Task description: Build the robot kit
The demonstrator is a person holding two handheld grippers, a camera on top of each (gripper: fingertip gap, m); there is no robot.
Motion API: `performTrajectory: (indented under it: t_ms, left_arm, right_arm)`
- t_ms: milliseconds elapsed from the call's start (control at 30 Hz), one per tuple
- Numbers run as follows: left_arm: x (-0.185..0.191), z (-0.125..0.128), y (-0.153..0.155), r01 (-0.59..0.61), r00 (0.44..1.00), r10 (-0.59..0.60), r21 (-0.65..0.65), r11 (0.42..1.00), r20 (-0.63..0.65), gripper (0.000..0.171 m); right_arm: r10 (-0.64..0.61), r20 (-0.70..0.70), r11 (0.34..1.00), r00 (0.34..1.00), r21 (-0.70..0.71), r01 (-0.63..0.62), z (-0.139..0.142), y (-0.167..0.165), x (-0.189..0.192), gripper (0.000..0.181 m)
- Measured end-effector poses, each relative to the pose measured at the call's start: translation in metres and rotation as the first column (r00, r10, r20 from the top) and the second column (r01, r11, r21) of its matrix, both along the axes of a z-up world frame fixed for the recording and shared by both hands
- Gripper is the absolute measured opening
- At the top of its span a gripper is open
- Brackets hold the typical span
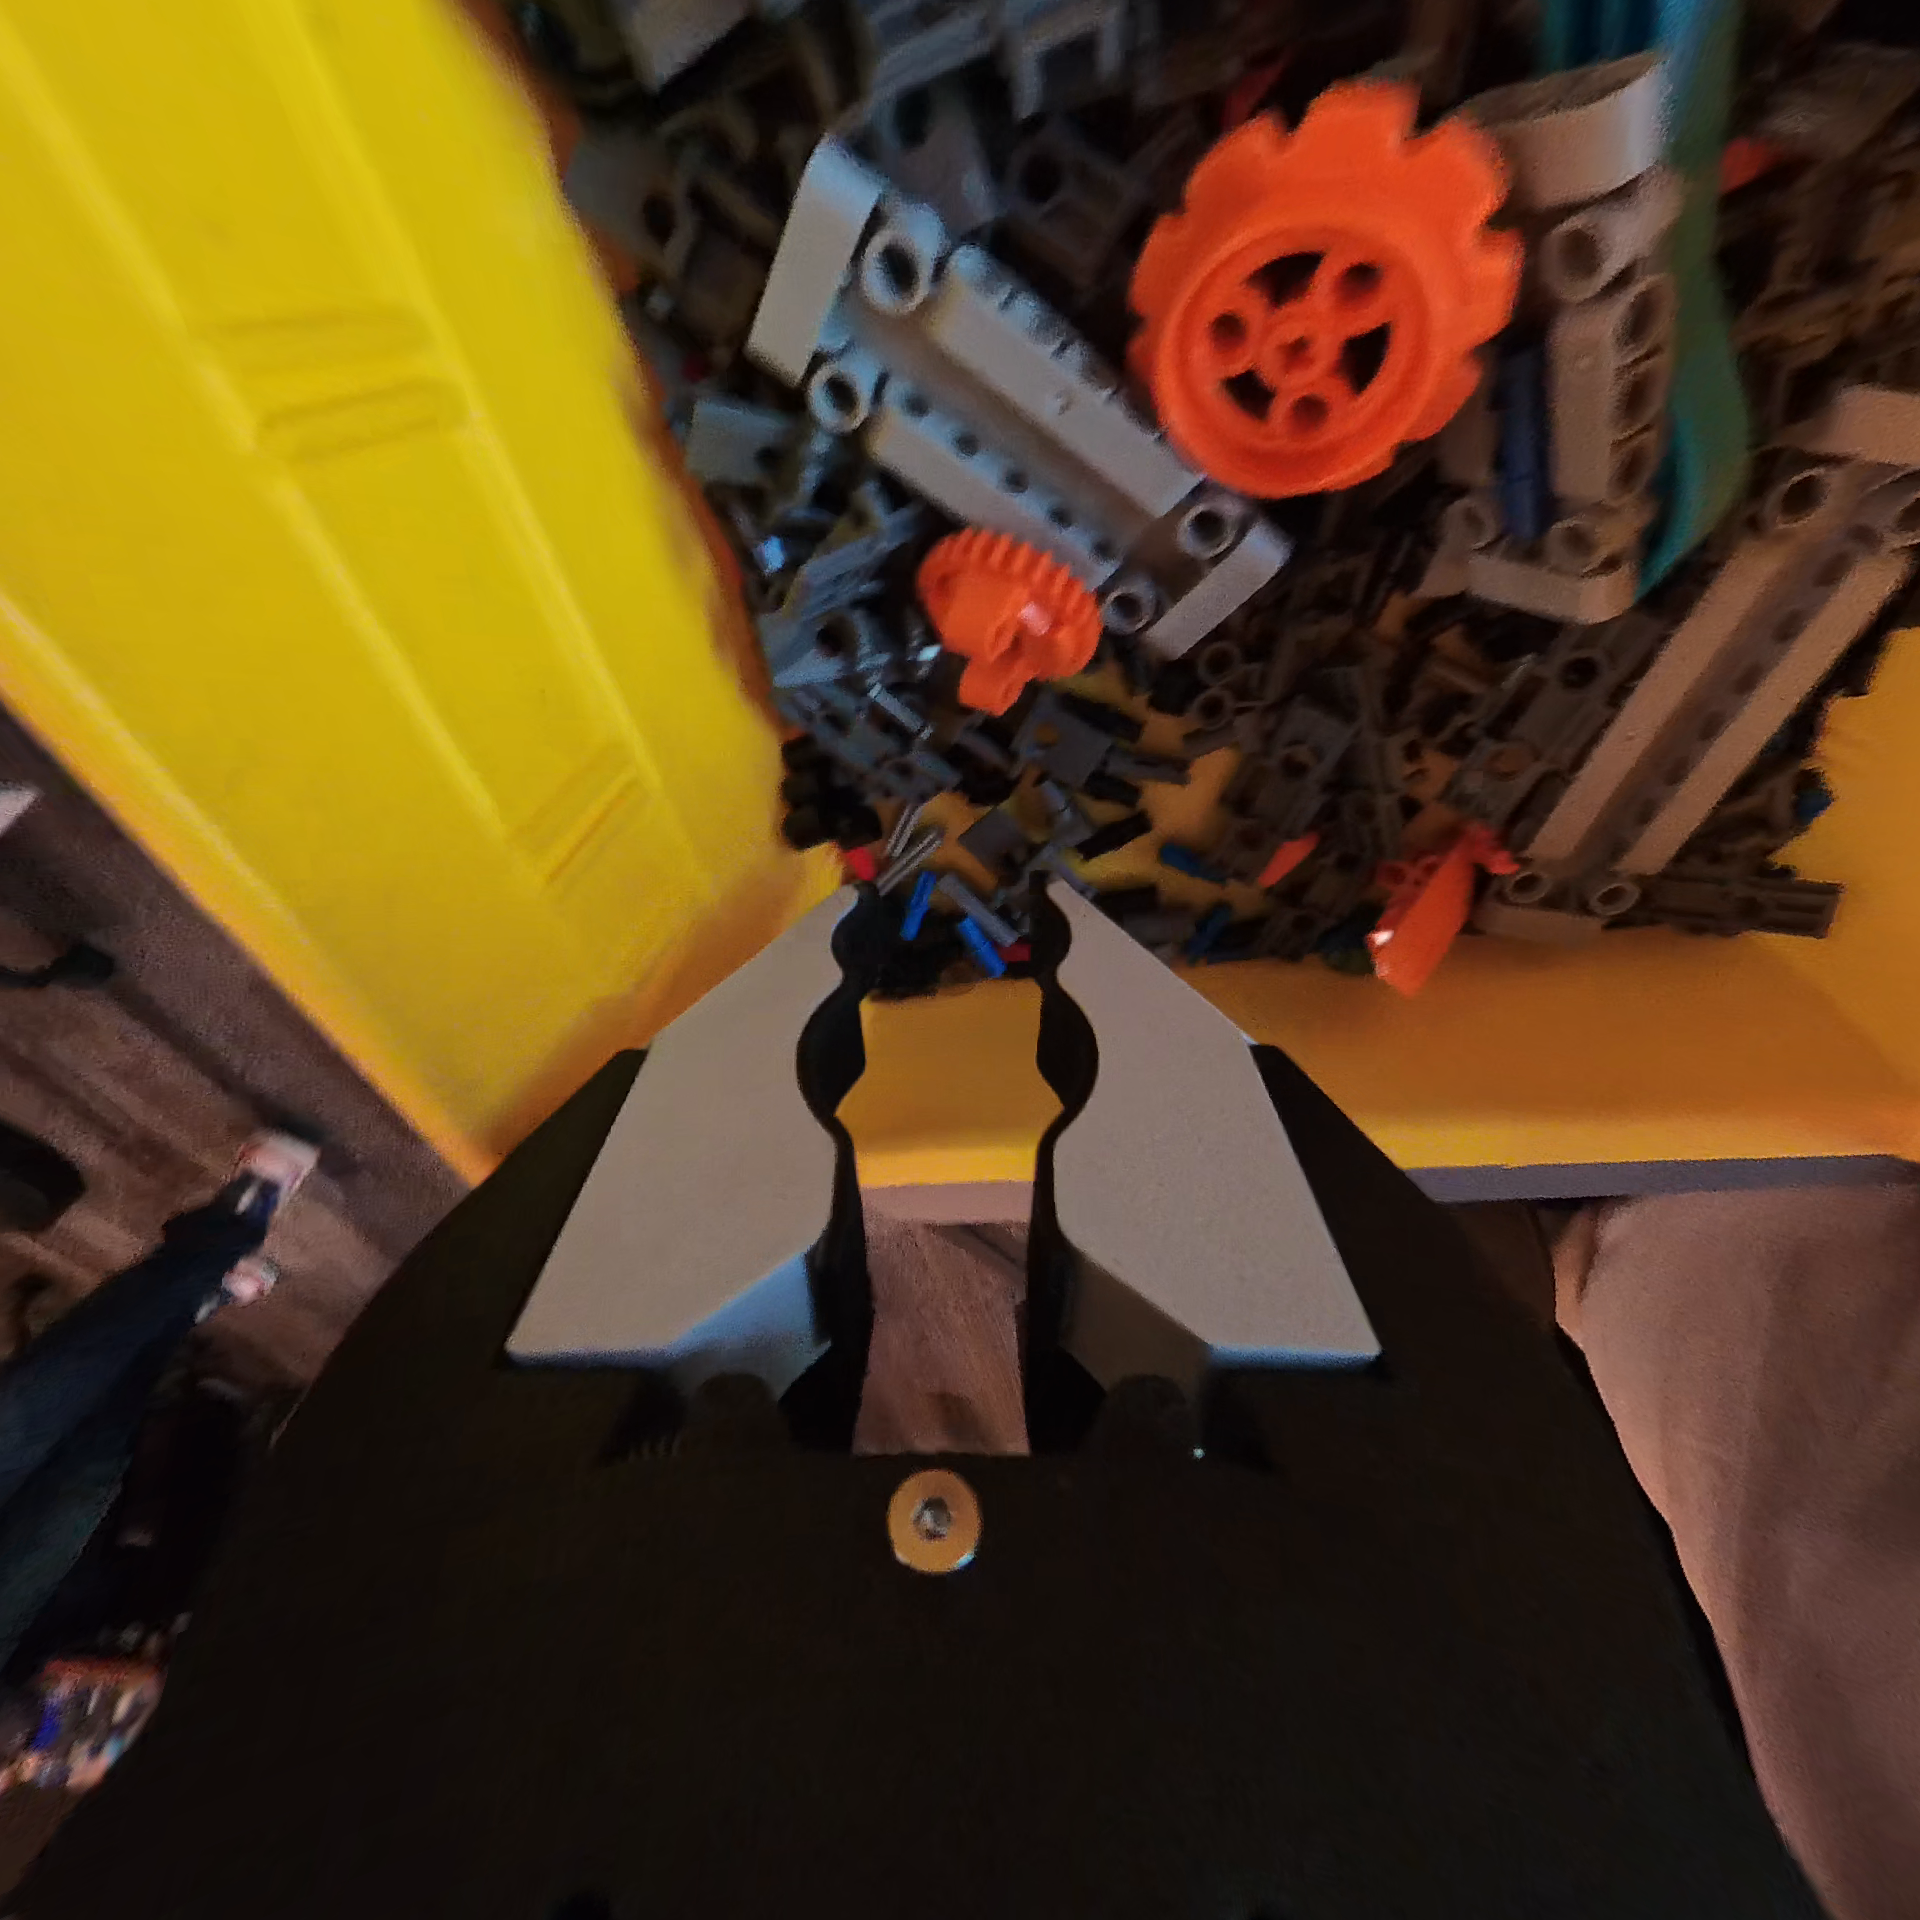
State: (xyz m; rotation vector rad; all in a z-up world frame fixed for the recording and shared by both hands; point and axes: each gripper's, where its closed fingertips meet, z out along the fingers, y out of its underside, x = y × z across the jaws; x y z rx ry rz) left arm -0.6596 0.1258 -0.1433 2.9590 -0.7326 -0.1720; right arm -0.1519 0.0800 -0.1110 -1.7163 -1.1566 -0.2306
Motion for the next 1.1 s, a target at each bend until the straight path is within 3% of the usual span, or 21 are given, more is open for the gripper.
performTrajectory:
  t_ms: [167, 267, 367, 433, 500, 567, 633, 900, 967, 1033, 1100]
  left_arm:
    - [-0.011, 0.0, -0.011, -0.023, 0.998, 0.02, -0.036, 0.999, -0.065, 0.025]
    - [0.018, 0.0, -0.01, 0.035, 0.996, -0.034, -0.011, 0.999, 0.086, 0.024]
    - [0.057, 0.003, -0.019, 0.159, 0.948, -0.146, -0.024, 0.987, 0.281, 0.041]
    - [0.07, 0.0, -0.025, 0.198, 0.93, -0.176, -0.038, 0.979, 0.323, 0.055]
    - [0.067, -0.01, -0.018, 0.208, 0.946, -0.198, -0.012, 0.978, 0.255, 0.056]
    - [0.059, -0.015, -0.008, 0.226, 0.961, -0.227, 0.028, 0.974, 0.156, 0.045]
    - [0.065, -0.013, -0.012, 0.254, 0.95, -0.251, 0.01, 0.967, 0.187, 0.014]
    - [0.017, -0.001, 0.029, 0.155, 0.987, -0.158, 0.136, 0.978, 0.011, 0.009]
    - [0.02, 0.003, 0.028, 0.109, 0.991, -0.12, 0.155, 0.982, 0.063, 0.036]
    - [0.044, 0.008, 0.013, 0.084, 0.972, -0.107, 0.117, 0.99, 0.207, 0.04]
    - [0.069, 0.007, -0.015, 0.139, 0.937, -0.136, 0.014, 0.99, 0.321, 0.05]
  right_arm:
    - [0.004, 0.013, 1.0, 1.0, -0.001, -0.004, -0.001, -0.001, -0.001, 0.008]
    - [0.005, 0.014, 1.0, 1.0, -0.003, -0.005, -0.001, -0.001, -0.001, 0.008]
    - [0.003, 0.016, 1.0, 1.0, -0.005, -0.003, -0.002, -0.001, -0.001, 0.008]
    - [0.003, 0.014, 1.0, 1.0, -0.005, -0.003, -0.002, -0.001, -0.001, 0.008]
    - [0.003, 0.015, 1.0, 1.0, -0.005, -0.002, -0.002, -0.001, -0.001, 0.008]
    - [0.004, 0.015, 1.0, 1.0, -0.005, -0.004, -0.002, -0.001, -0.001, 0.008]
    - [0.003, 0.016, 1.0, 1.0, -0.006, -0.003, -0.003, -0.001, -0.001, 0.008]
    - [0.003, 0.019, 1.0, 1.0, -0.003, -0.003, -0.002, -0.001, 0.0, 0.008]
    - [0.004, 0.019, 1.0, 1.0, -0.007, -0.004, -0.003, -0.001, 0.0, 0.008]
    - [0.002, 0.021, 1.0, 1.0, -0.012, -0.002, -0.005, 0.0, 0.0, 0.008]
    - [0.0, 0.022, 1.0, 1.0, -0.017, 0.0, -0.006, 0.0, 0.001, 0.008]
